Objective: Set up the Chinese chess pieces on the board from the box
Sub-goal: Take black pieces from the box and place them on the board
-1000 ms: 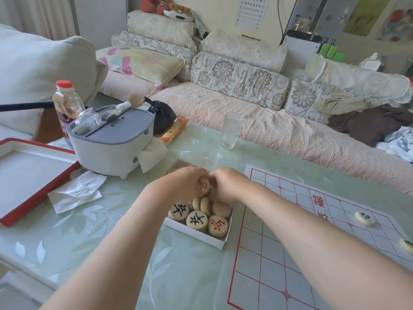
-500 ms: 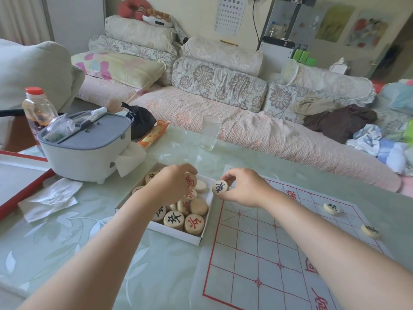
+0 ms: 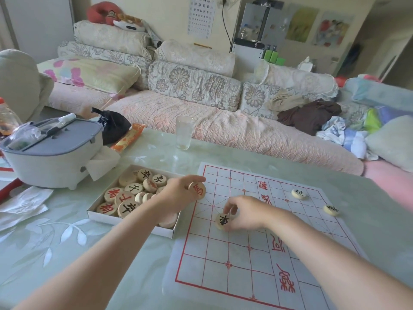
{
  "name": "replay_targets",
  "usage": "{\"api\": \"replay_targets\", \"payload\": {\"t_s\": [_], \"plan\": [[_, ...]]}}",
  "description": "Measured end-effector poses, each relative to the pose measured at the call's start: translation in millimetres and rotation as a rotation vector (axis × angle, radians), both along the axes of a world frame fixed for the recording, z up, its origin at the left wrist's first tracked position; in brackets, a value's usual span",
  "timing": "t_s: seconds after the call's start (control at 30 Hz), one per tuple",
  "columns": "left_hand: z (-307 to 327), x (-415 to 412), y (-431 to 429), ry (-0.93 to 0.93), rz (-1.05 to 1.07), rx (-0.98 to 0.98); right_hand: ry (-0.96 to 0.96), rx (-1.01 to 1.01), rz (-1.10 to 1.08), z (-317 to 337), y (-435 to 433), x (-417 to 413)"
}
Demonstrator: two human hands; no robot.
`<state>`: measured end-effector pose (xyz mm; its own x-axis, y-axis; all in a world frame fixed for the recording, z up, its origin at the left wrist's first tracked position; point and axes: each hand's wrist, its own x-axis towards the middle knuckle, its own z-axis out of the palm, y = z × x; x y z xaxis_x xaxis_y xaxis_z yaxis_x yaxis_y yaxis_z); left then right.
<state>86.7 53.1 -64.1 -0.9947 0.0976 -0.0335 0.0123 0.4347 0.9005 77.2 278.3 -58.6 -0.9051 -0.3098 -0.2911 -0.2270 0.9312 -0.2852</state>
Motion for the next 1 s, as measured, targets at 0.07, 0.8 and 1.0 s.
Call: {"api": "replay_targets", "payload": {"t_s": [0.07,0.8,1.0], "plan": [[-1.0,-0.8,2.4,0.005,0.009,-0.013,0.029,-0.015,0.015,1.9,-5.7,-2.2],[-25.2,-32.2,-25.6,0.195,-0.032,-0.896,0.354,-0.324,-0.244,-29.4,-63.2,-94.5],[-28.9,-36.5,-29.1,0.085,-0.081,-0.881,0.376,-0.201,-0.284,-38.9,-70.9,-132.8]]}}
